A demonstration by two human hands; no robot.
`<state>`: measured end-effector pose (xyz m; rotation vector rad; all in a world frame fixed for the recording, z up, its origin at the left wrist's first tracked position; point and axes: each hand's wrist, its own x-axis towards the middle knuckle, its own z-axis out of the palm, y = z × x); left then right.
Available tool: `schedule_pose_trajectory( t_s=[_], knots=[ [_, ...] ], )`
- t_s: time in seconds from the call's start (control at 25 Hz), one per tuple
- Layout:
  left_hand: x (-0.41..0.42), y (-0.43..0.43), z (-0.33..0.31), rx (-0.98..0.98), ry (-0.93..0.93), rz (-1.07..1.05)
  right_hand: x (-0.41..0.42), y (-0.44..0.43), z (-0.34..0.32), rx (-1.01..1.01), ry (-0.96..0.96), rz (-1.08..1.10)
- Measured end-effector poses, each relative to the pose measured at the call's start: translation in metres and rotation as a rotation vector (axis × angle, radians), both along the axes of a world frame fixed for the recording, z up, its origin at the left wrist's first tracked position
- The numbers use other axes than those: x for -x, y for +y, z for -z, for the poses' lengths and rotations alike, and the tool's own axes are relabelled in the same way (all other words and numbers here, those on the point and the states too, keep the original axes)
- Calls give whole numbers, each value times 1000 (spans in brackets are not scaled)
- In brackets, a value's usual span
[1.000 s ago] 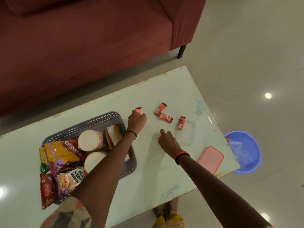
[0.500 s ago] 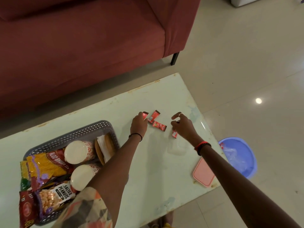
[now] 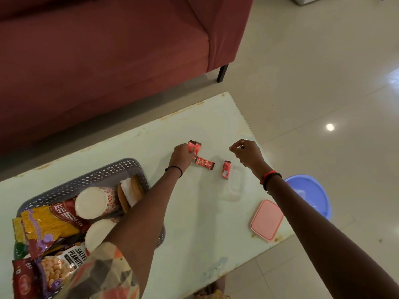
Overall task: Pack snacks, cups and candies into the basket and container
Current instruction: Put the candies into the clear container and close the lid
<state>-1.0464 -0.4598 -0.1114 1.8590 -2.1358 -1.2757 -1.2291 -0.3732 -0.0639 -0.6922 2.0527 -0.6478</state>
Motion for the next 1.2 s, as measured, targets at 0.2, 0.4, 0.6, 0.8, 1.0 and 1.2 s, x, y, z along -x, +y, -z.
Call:
schedule_pose_trajectory(
  t_s=[0.2, 0.4, 0.6, 0.8, 1.0, 1.2],
  knots=[
    [-9, 9, -14, -22, 105, -206, 11, 16, -13, -48, -441, 463],
    [-16, 40, -29, -127, 184, -400, 10, 53, -16, -77, -527, 488],
    [-13, 73, -31, -196, 219, -428, -15, 64, 1, -136, -85, 131],
    [-5, 98, -30, -254, 199, -404, -20, 72, 10, -134, 122, -13],
    [9, 112, -39, -280, 168, -333, -14, 77, -1, -63, 116, 94],
    [47, 124, -53, -274, 179, -158, 4, 84, -13, 16, 149, 222]
  ],
)
